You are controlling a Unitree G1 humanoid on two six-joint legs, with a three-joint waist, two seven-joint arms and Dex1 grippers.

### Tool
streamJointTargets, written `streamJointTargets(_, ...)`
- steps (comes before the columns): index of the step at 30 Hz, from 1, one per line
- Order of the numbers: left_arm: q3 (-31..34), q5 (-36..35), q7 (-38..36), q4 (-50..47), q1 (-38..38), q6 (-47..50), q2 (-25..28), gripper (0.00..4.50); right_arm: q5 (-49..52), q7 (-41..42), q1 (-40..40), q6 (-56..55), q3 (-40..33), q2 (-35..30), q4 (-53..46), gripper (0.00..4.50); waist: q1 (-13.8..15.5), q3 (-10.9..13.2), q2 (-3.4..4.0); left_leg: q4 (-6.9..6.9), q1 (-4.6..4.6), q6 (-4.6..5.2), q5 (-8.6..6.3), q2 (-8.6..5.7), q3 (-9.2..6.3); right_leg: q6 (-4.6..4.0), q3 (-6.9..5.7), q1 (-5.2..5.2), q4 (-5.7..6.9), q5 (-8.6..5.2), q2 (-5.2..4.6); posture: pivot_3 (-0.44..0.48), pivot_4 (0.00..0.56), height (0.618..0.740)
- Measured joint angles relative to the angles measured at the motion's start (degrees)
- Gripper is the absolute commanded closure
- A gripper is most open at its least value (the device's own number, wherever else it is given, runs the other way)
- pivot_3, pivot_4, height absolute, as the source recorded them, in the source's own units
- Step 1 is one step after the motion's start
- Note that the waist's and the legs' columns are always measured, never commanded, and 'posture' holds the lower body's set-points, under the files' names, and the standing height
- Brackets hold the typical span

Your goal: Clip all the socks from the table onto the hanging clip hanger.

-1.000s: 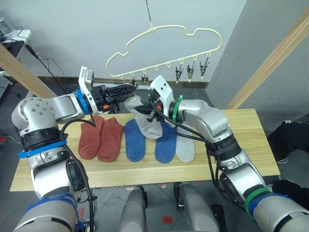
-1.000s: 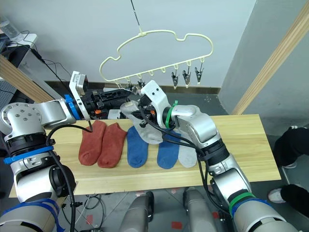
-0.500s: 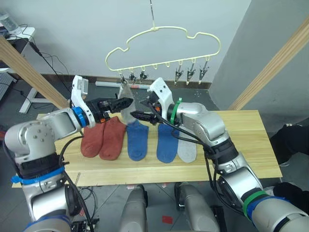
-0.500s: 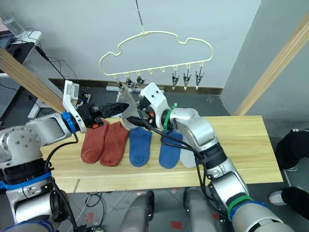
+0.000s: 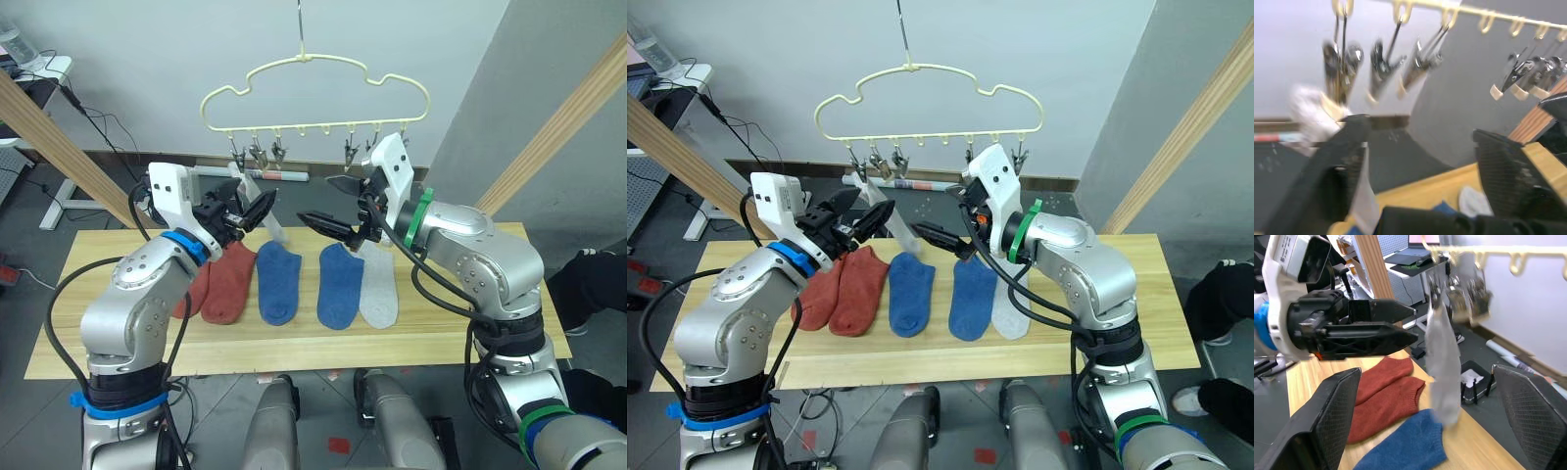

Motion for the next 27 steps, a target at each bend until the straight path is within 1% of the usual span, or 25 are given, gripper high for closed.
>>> streamJointTargets(2,-1.05,1.69,0.59,0.3,0.03,-2.28,-0.49,2.23,0.46,-0.54,-0.14,0.46,-0.07,0.0,-0.92,0.0,0.0,0.0,0.0,0.01,0.0,0.0,0.0,-0.02,0.01,0.0,0.0,0.0,0.0,0.0,0.11,-0.04,0.332,0.74)
streamJointTargets(5,-2.49,3.78,0.74,1.46,0.0,-5.59,-1.52,2.23,1.54,-1.54,-0.36,0.66,-0.21,0.06,-1.75,0.0,0.01,0.0,0.0,0.04,-0.01,0.01,0.0,-0.07,0.07,0.0,0.04,0.01,-0.02,0.0,0.11,-0.045,0.327,0.74)
streamJointTargets(10,-3.71,7.49,1.87,7.5,-1.18,-11.8,-4.16,2.23,2.99,-3.39,-0.99,0.73,-0.6,0.54,-2.78,0.0,0.02,-0.01,-0.02,0.05,-0.02,0.01,0.0,-0.07,0.07,0.01,0.01,0.02,-0.03,0.0,0.1,-0.048,0.319,0.74)
streamJointTargets(15,-4.71,9.32,2.17,10.51,-1.56,-15.12,-6.14,2.23,3.58,-4.43,-1.14,0.73,-0.61,0.56,-2.78,0.0,-0.01,-0.01,-0.02,0.05,-0.02,0.01,0.0,-0.06,0.06,0.0,0.0,0.02,-0.02,0.0,0.1,-0.052,0.314,0.74)
streamJointTargets(18,-4.74,10.16,2.47,12.11,-1.79,-16.61,-6.33,2.23,4.14,-5.04,-1.36,0.73,-0.64,0.49,-2.78,0.0,-0.06,-0.01,-0.02,0.06,-0.02,0.02,0.0,-0.05,0.05,0.0,-0.01,0.02,0.0,0.0,0.11,-0.062,0.314,0.74)
streamJointTargets(22,-4.67,12.64,4.44,17.47,-2.85,-20.97,-7.45,2.23,4.45,-6.19,-1.36,0.72,-0.64,0.41,-2.79,0.0,-0.09,-0.02,-0.03,0.07,-0.02,0.02,0.0,-0.06,0.05,0.0,-0.01,0.02,0.01,0.0,0.11,-0.069,0.315,0.74)
streamJointTargets(27,-4.72,13.6,4.5,20.86,-4.45,-23.77,-7.89,2.23,4.66,-6.82,-1.37,0.72,-0.66,0.2,-2.79,0.0,-0.15,-0.02,-0.03,0.07,-0.03,0.02,0.0,-0.07,0.04,0.0,-0.04,0.02,0.0,0.0,0.11,-0.074,0.317,0.74)
